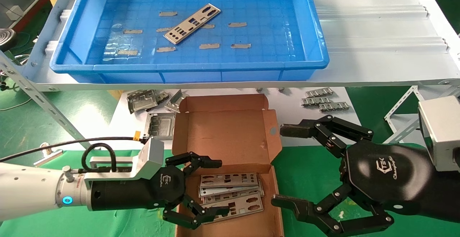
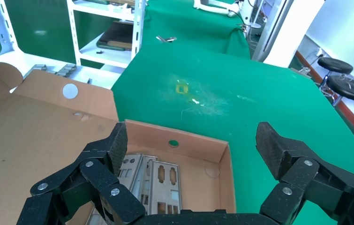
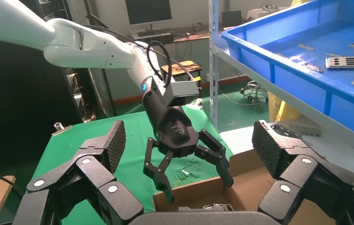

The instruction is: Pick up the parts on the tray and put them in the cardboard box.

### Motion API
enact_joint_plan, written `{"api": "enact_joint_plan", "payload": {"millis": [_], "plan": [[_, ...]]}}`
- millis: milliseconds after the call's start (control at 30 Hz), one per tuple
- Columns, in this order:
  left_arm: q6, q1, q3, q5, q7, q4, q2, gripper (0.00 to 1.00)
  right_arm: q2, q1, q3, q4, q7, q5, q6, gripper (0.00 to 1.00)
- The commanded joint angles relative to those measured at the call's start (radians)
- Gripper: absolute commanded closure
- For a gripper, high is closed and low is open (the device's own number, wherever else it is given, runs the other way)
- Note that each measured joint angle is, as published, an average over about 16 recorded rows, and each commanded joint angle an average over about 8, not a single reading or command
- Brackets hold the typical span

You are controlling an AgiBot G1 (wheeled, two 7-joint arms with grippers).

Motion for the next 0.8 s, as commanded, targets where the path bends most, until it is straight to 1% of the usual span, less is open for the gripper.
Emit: {"api": "enact_joint_plan", "payload": {"millis": [33, 200, 800], "plan": [[-0.005, -0.003, 0.004, 0.006, 0.004, 0.004, 0.004, 0.00, 0.000, 0.000, 0.000, 0.000, 0.000, 0.000, 0.000, 0.00], [-0.009, 0.011, -0.019, -0.003, -0.019, -0.040, -0.018, 0.00, 0.000, 0.000, 0.000, 0.000, 0.000, 0.000, 0.000, 0.00], [-0.029, 0.087, -0.142, -0.058, -0.146, -0.276, -0.143, 0.00, 0.000, 0.000, 0.000, 0.000, 0.000, 0.000, 0.000, 0.00]]}}
